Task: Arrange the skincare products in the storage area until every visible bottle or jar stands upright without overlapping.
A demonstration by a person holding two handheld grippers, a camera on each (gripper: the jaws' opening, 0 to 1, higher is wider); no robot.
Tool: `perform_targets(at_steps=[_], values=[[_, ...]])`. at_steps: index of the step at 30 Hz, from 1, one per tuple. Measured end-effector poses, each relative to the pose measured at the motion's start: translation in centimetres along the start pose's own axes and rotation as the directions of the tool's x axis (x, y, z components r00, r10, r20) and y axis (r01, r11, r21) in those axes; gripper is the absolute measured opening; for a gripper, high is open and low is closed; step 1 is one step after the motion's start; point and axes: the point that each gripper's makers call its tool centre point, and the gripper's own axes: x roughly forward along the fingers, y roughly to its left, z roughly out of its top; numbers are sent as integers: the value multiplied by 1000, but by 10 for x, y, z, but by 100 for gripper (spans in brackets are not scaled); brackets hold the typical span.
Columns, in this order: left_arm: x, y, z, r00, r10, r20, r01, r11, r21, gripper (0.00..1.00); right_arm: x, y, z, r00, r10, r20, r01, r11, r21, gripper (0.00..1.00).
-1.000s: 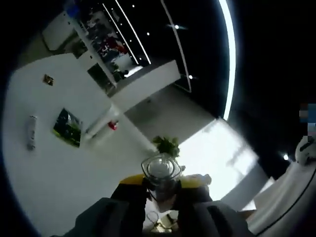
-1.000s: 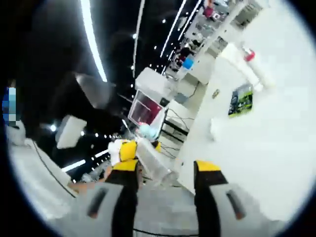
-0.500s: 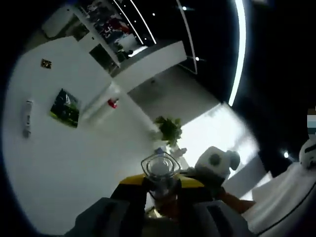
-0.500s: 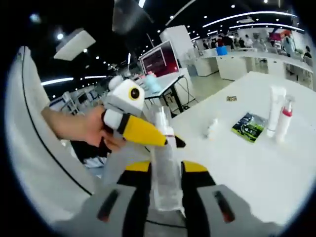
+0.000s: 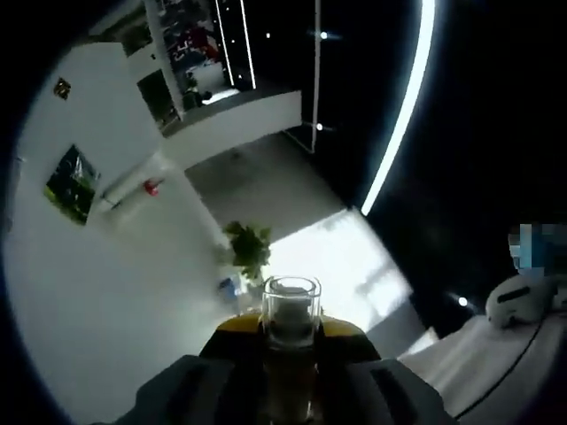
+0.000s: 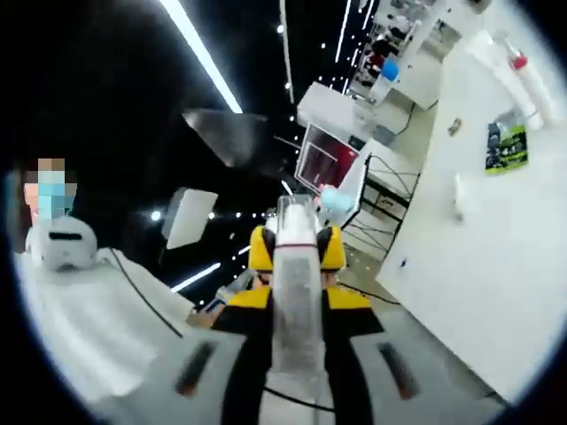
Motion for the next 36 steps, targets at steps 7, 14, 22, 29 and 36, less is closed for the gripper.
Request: perform_targets(at_steps=[7, 14, 22, 29, 36], values=[[-11, 36, -1, 977, 211, 22, -211, 977, 0, 22, -3, -27, -1, 970, -241, -39, 227, 949, -219, 28], [-20, 56, -5, 922, 385, 39, -385, 923, -7, 22, 1, -41, -12, 884, -448, -132, 343, 816, -465, 34], [-7, 50, -11, 911, 411, 40, -413, 909, 60, 22, 0, -56, -24, 807, -564, -177, 410, 750, -518, 26], [3, 34, -17, 948, 318, -5, -313, 935, 165, 23, -9, -44, -21, 871, -466, -155, 362, 822, -440, 25], [12, 3, -23, 991, 132, 7, -131, 969, 211, 27, -13, -6, -25, 981, -157, -118, 128, 966, -223, 24]])
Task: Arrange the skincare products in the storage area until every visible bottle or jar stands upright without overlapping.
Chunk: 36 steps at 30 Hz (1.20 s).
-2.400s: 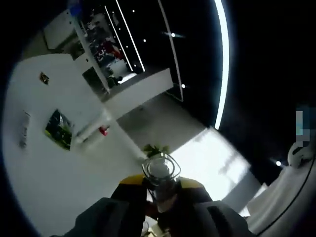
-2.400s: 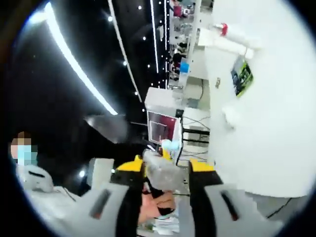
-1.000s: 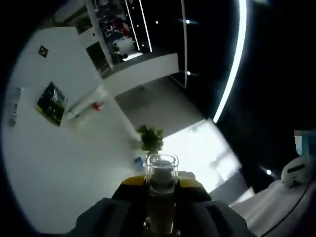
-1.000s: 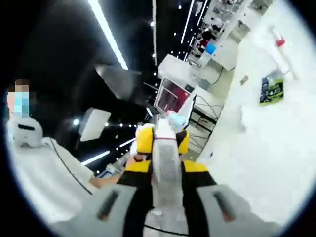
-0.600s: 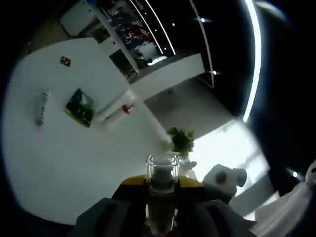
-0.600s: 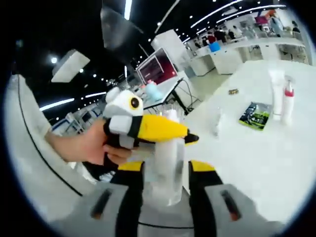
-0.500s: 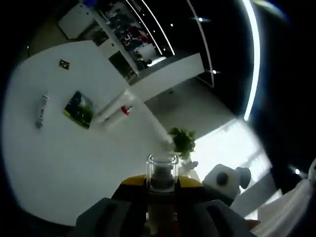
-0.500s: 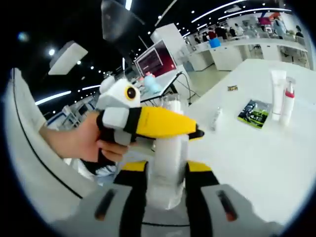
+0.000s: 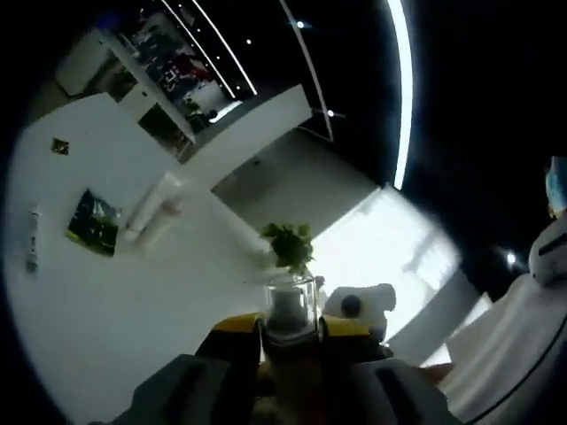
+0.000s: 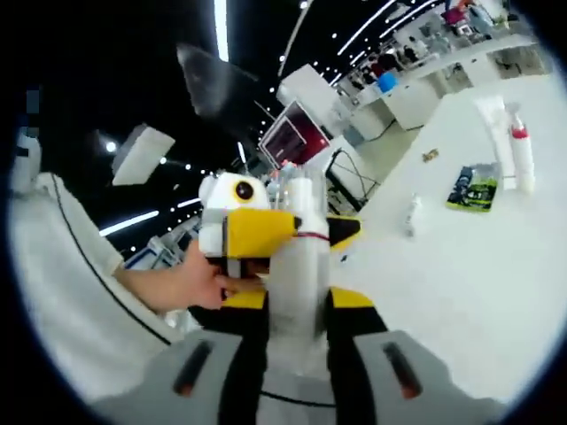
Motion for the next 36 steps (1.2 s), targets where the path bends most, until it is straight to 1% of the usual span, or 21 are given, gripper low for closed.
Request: perform_targets(at_steps=[1, 2, 3, 5, 6, 9, 11, 13, 15, 16, 18, 20, 22, 23, 25, 26, 30, 31, 32, 34, 36], values=[[0, -4, 0, 1000, -27, 12, 27, 1000, -7, 28, -1, 4, 1, 999, 40, 20, -40, 999, 5, 24], [0, -10, -2, 998, -60, 18, 61, 998, -33, 28, -3, 13, -3, 994, 111, 22, -112, 992, 60, 24], [-1, -14, -3, 995, -90, 35, 92, 993, -71, 28, -5, 17, -6, 991, 132, 16, -133, 987, 88, 24], [-3, -23, -3, 989, -132, 68, 140, 981, -134, 26, -7, 26, -3, 978, 198, 66, -204, 974, 100, 24], [-4, -27, -2, 985, -144, 96, 156, 979, -131, 26, -8, 30, -3, 971, 225, 77, -233, 966, 114, 24], [-6, -25, -9, 988, -119, 95, 132, 982, -135, 25, -7, 32, -10, 966, 248, 68, -256, 955, 151, 25], [-7, -19, -13, 993, -78, 94, 90, 988, -127, 25, -7, 28, -14, 974, 221, 55, -226, 964, 139, 25], [-8, -10, -17, 996, -15, 92, 25, 994, -107, 24, -7, 16, -20, 988, 153, 36, -156, 982, 107, 25], [-11, 5, -24, 993, 87, 85, -80, 993, -82, 24, -10, 0, -24, 999, 49, 18, -50, 998, 34, 25], [-12, 10, -25, 988, 128, 91, -120, 989, -90, 24, -12, -4, -27, 1000, 12, 2, -12, 999, 31, 25], [-15, 20, -31, 969, 228, 92, -223, 973, -66, 24, -16, -16, -32, 996, -80, -31, 79, 996, -48, 27], [-17, 25, -34, 954, 283, 102, -280, 959, -37, 24, -16, -21, -36, 989, -139, -54, 132, 984, -119, 29], [-17, 27, -35, 943, 313, 115, -312, 950, -23, 24, -15, -24, -44, 975, -199, -96, 180, 968, -176, 31], [-17, 30, -37, 930, 348, 122, -348, 937, -24, 24, -14, -28, -49, 963, -245, -114, 216, 952, -219, 33], [-16, 32, -39, 918, 374, 133, -375, 927, -22, 24, -11, -29, -55, 950, -277, -142, 233, 935, -267, 37], [-16, 33, -39, 906, 397, 148, -398, 917, -20, 24, -10, -32, -56, 939, -314, -142, 259, 915, -310, 37], [-10, 31, -40, 892, 424, 157, -429, 903, -2, 24, -11, -39, -52, 906, -402, -129, 323, 857, -402, 29], [-9, 30, -40, 888, 429, 166, -437, 900, 14, 24, -14, -42, -52, 892, -431, -133, 355, 852, -384, 28], [-8, 28, -40, 888, 430, 163, -439, 898, 29, 24, -12, -39, -52, 900, -411, -142, 336, 864, -375, 28], [-9, 27, -39, 892, 422, 164, -432, 902, 26, 24, -18, -40, -49, 903, -408, -137, 333, 864, -377, 26], [-7, 25, -39, 899, 410, 156, -418, 908, 21, 25, -21, -37, -48, 918, -369, -143, 303, 889, -343, 25]])
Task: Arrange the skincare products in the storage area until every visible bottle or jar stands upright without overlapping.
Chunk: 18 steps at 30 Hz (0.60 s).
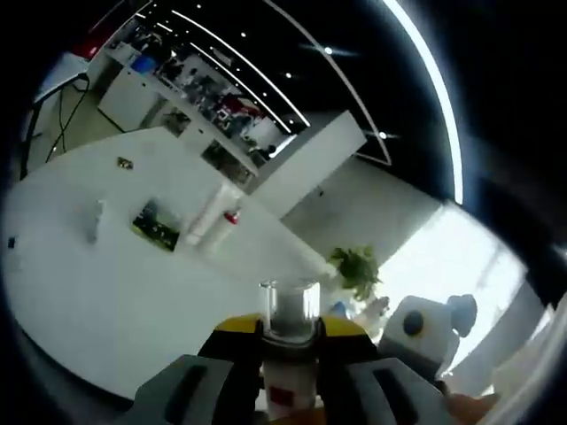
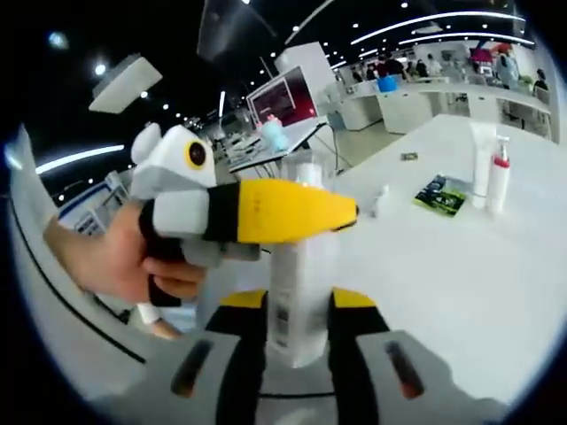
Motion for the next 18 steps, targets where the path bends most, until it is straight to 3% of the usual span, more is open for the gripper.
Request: perform_targets(at_steps=[3, 4, 6, 9, 13, 14, 15, 16, 17, 18], values=[[2, -14, -3, 997, -71, -35, 73, 996, 60, 24, -6, 6, 2, 997, 76, 32, -78, 995, 66, 25], [2, -18, 0, 996, -89, -30, 91, 995, 52, 24, -11, 13, 9, 987, 138, 84, -148, 980, 135, 25], [1, -33, 4, 983, -183, -32, 184, 982, 38, 24, -18, 20, 16, 967, 211, 144, -236, 954, 188, 25], [0, -51, 6, 951, -305, -54, 305, 952, -6, 26, -33, 37, 26, 910, 346, 227, -399, 881, 256, 25], [-4, -73, 7, 892, -446, -78, 439, 894, -93, 29, -46, 55, 31, 832, 476, 284, -548, 784, 293, 25], [-6, -81, 7, 873, -481, -76, 470, 874, -125, 28, -50, 61, 32, 803, 517, 296, -593, 743, 311, 25], [-6, -81, 10, 874, -482, -61, 471, 871, -136, 28, -55, 60, 37, 775, 528, 347, -625, 719, 303, 25], [-7, -84, 10, 864, -499, -61, 485, 859, -164, 28, -58, 63, 38, 756, 546, 362, -650, 692, 313, 25], [-6, -83, 10, 867, -494, -61, 479, 862, -168, 27, -59, 63, 39, 747, 549, 375, -660, 681, 318, 25], [-5, -82, 10, 874, -481, -62, 469, 871, -146, 27, -58, 61, 37, 755, 540, 372, -649, 694, 312, 26]])
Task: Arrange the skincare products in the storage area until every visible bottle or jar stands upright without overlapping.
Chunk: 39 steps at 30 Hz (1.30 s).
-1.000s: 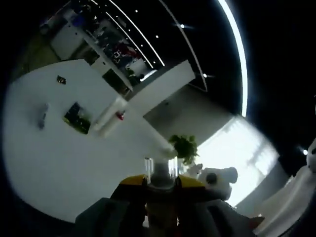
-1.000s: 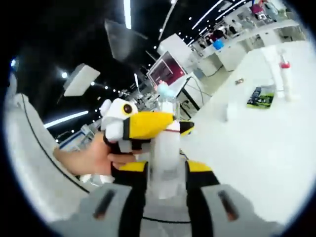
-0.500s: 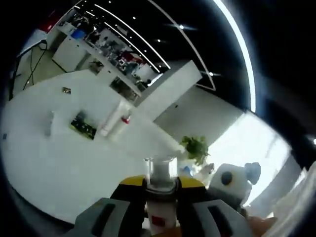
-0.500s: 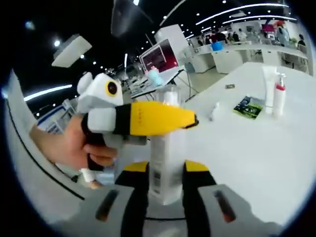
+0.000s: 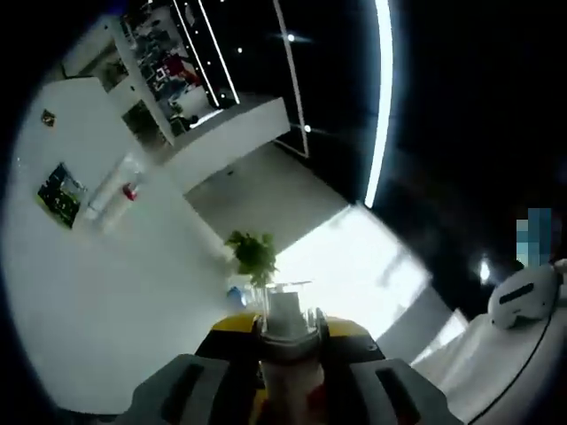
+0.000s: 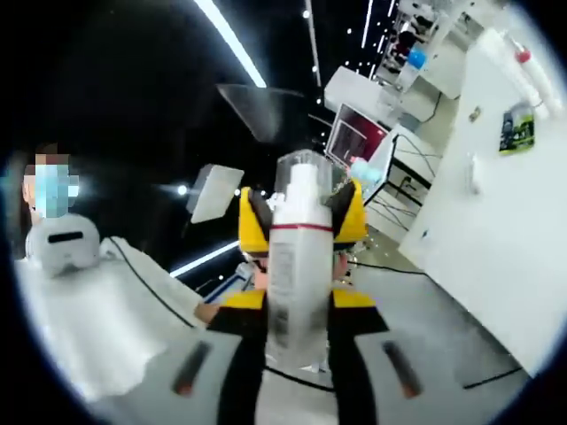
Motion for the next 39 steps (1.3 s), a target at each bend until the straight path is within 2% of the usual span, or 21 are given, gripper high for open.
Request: perform_targets(at_steps=[1, 4, 5, 7, 8, 10, 12, 15, 16, 17, 19, 21, 22, 23, 26, 29, 31, 33, 35, 38, 39], values=[[0, 4, 2, 1000, 27, 14, -28, 998, 47, 27, 0, -6, 2, 999, -32, 14, 33, 999, -39, 26], [-6, 19, 11, 991, 119, 59, -124, 989, 76, 26, -4, -25, 11, 988, -141, 63, 144, 989, -43, 27], [-10, 25, 12, 986, 155, 57, -161, 980, 117, 26, -5, -31, 13, 980, -188, 61, 193, 978, -82, 27], [-14, 32, 13, 977, 208, 55, -213, 968, 135, 26, -7, -41, 15, 958, -286, 39, 288, 942, -174, 28], [-16, 37, 15, 967, 248, 67, -255, 955, 149, 26, -7, -45, 16, 946, -323, 34, 323, 923, -210, 29], [-19, 46, 18, 942, 325, 83, -335, 925, 182, 26, -5, -49, 15, 929, -370, 17, 361, 896, -257, 28], [-17, 44, 17, 941, 327, 91, -339, 923, 184, 26, -1, -52, 13, 916, -401, -13, 377, 870, -319, 28], [-16, 47, 18, 932, 346, 109, -362, 906, 219, 26, 3, -51, 12, 914, -405, -29, 371, 862, -345, 22], [-15, 45, 17, 939, 329, 103, -344, 913, 218, 26, 2, -51, 12, 919, -394, -37, 361, 873, -328, 22], [-14, 43, 18, 944, 315, 101, -331, 913, 239, 26, 2, -47, 12, 932, -360, -44, 333, 896, -293, 21], [-11, 29, 20, 968, 231, 100, -250, 929, 273, 27, 1, -37, 17, 960, -280, -25, 261, 920, -292, 21], [-9, 13, 19, 989, 137, 57, -147, 957, 250, 26, 1, -23, 18, 981, -191, -17, 181, 953, -242, 21], [-9, 12, 18, 991, 129, 48, -136, 960, 246, 26, 1, -20, 18, 985, -174, -18, 165, 958, -235, 21], [-9, 9, 12, 995, 103, 4, -102, 967, 233, 26, -1, -17, 16, 988, -150, -31, 139, 963, -233, 21], [-9, 12, 1, 992, 112, -57, -95, 965, 245, 26, -1, -19, 16, 987, -156, -51, 139, 960, -244, 21], [-13, 13, 0, 992, 122, -43, -108, 964, 243, 25, 2, -22, 12, 984, -161, -72, 139, 958, -251, 22], [-17, 17, -1, 989, 145, -39, -130, 954, 269, 24, 2, -29, 10, 974, -213, -78, 183, 941, -285, 23], [-22, 27, -3, 979, 196, -49, -168, 925, 342, 24, 0, -32, 10, 968, -234, -87, 197, 931, -308, 34], [-29, 32, -7, 972, 224, -64, -187, 914, 359, 24, -5, -35, 14, 961, -262, -87, 222, 922, -318, 44], [-36, 36, -11, 965, 247, -84, -194, 895, 403, 24, -13, -35, 18, 953, -285, -101, 230, 901, -367, 42], [-42, 42, -18, 955, 276, -111, -198, 867, 458, 24, -17, -30, 27, 951, -294, -96, 232, 884, -405, 42]])
